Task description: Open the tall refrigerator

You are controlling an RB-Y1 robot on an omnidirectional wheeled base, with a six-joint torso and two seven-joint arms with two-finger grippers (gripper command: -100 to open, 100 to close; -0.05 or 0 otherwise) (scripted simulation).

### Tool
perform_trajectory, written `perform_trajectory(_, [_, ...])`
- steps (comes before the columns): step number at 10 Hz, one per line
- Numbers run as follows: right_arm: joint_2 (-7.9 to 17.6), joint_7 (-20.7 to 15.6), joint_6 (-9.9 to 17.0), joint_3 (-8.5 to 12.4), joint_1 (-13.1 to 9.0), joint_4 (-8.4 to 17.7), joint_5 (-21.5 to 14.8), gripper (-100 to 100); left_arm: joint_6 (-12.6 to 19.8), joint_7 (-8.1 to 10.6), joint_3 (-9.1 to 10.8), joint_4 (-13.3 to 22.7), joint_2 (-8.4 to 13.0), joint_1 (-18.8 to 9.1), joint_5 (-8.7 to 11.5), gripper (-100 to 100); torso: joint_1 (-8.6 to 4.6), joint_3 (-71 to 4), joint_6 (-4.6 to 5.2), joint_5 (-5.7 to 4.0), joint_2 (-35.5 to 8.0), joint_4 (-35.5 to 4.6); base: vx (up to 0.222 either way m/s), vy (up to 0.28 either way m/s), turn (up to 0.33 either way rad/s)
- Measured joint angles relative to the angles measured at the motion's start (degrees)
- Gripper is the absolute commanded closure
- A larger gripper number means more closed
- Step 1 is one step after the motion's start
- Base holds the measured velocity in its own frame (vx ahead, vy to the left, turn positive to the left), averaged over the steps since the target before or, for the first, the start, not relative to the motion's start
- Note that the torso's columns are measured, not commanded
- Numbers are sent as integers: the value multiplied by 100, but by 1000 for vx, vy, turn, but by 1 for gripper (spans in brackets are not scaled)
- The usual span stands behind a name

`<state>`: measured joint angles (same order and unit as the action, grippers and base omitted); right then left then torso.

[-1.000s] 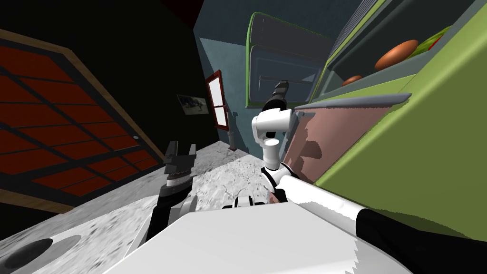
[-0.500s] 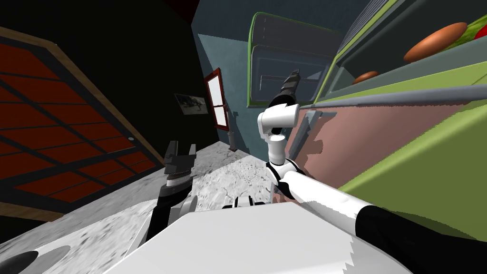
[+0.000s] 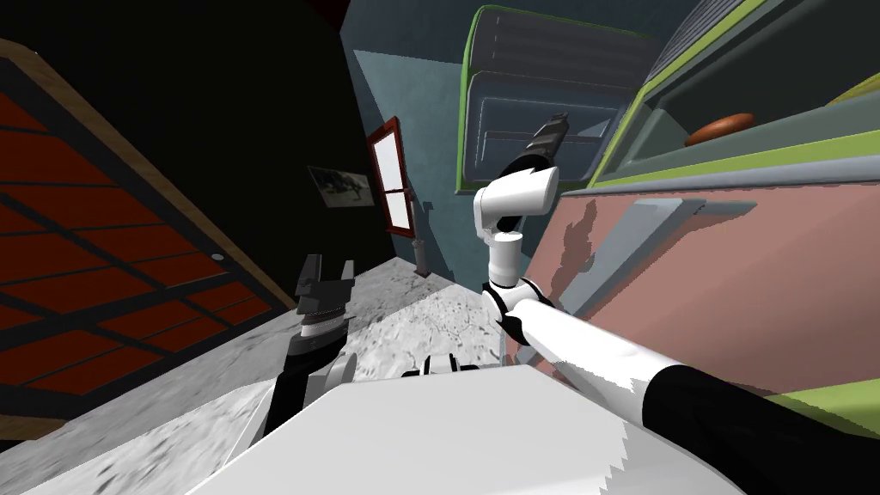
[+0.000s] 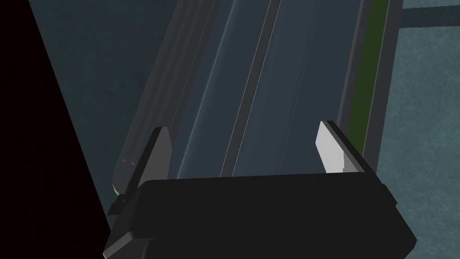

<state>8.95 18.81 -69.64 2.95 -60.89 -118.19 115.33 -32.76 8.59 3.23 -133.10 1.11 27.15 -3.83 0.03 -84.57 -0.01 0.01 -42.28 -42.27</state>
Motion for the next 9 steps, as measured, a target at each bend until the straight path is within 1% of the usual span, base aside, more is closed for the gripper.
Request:
perform_trajectory(3, [-39, -139, -275, 306, -307, 163, -99, -100, 0, 0, 1, 0, 1, 0, 0, 0, -17, 3, 1, -6, -6, -2, 182, 110, -29])
perform_trajectory(5, [-123, -217, -445, 476, -509, 286, -175, -100, 0, 0, 0, 0, 0, -1, 0, 0, 6, 8, 0, 2, -10, -6, 160, 135, -35])
perform_trajectory(7, [-188, -282, -604, 628, -662, 376, -256, -100, 0, 0, 0, 0, 1, 0, 0, 0, -10, -4, 1, -3, 7, 1, 177, 112, -24])
perform_trajectory(9, [-208, -354, -782, 779, -852, 482, -354, -100, 0, 0, 0, 0, 0, 0, 0, 0, 6, -2, 0, 1, 4, 0, 172, 147, -34])
